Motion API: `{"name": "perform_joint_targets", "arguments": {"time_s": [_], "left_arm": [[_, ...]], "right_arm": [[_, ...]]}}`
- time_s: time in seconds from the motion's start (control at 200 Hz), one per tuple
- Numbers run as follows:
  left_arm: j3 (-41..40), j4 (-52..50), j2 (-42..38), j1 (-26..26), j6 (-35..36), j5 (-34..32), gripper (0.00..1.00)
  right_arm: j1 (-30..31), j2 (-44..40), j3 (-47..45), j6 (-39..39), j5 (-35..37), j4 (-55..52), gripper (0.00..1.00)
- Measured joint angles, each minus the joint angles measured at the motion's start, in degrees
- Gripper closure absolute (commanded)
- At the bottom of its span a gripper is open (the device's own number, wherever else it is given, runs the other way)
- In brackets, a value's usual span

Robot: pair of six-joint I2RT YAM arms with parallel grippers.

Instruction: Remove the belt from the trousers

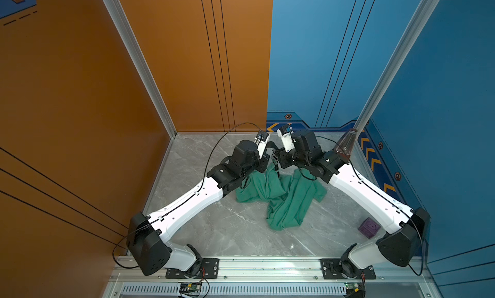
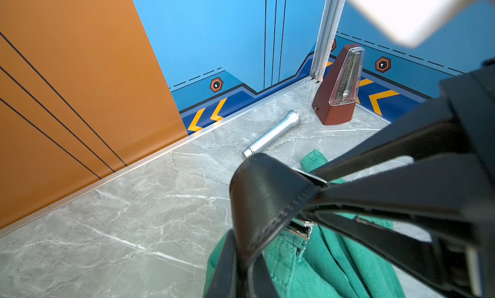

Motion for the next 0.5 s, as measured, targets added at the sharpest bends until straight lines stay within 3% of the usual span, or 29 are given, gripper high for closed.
{"name": "perform_joint_targets", "arguments": {"time_s": [0.12,0.2,0.345,0.5], "left_arm": [[0.0,-0.44,-0.35,0.35,0.04,1.03,1.0],[0.0,-0.48,-0.72,0.52,0.04,1.09,1.0],[0.0,-0.48,-0.85,0.61,0.04,1.46,1.0],[-0.02,-0.48,-0.85,0.61,0.04,1.49,1.0]], "right_arm": [[-0.26,0.0,-0.15,0.42,-1.68,0.57,0.74],[-0.35,0.0,-0.2,0.94,-1.99,0.39,0.74],[-0.48,0.02,-0.2,1.86,-2.19,0.39,0.84],[-0.48,0.0,-0.2,2.19,-2.29,0.35,0.73]]}}
